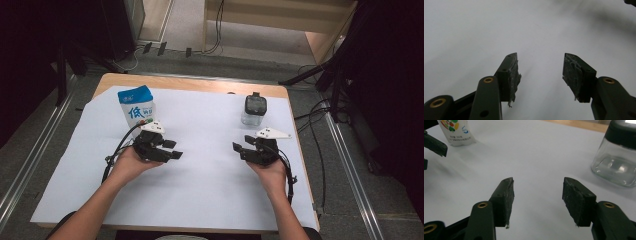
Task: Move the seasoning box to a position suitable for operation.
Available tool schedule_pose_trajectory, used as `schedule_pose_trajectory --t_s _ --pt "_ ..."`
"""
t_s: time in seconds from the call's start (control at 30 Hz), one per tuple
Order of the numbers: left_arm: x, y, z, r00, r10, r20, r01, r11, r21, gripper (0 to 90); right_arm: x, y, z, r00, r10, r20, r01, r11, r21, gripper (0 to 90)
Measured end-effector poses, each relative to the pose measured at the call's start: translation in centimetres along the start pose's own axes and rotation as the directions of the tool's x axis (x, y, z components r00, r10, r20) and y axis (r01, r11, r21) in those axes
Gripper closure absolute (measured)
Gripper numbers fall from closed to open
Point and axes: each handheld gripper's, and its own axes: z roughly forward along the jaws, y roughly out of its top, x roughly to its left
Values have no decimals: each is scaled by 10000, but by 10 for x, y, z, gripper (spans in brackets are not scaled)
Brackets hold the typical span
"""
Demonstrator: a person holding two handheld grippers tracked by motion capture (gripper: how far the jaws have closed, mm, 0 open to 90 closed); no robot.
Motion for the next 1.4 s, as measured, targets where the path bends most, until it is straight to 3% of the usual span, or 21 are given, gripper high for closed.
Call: schedule_pose_trajectory --t_s 0.17,0.53,0.93,1.03,1.3,1.4 --pt "2 0 0 10000 65 -35 -64 9998 201 482 1 -1 0 9995 203 -240 -198 9996 209 517" --pt "2 3 -3 9997 -41 229 36 9998 183 507 -5 -7 0 9971 640 -409 -638 9979 66 497" --pt "6 1 -8 9994 -246 258 243 9996 111 496 -4 -7 0 9995 270 -151 -268 9995 187 498" --pt "8 1 -10 9993 -262 284 262 9997 15 492 -5 -5 -3 9996 272 90 -271 9996 -57 456" --pt "9 1 -12 9993 -207 308 211 9997 -123 470 -5 -4 -3 9991 282 325 -281 9996 -36 365" --pt "10 2 -13 9967 -558 593 562 9984 -38 482 -5 -3 -2 9988 258 416 -260 9997 46 312"
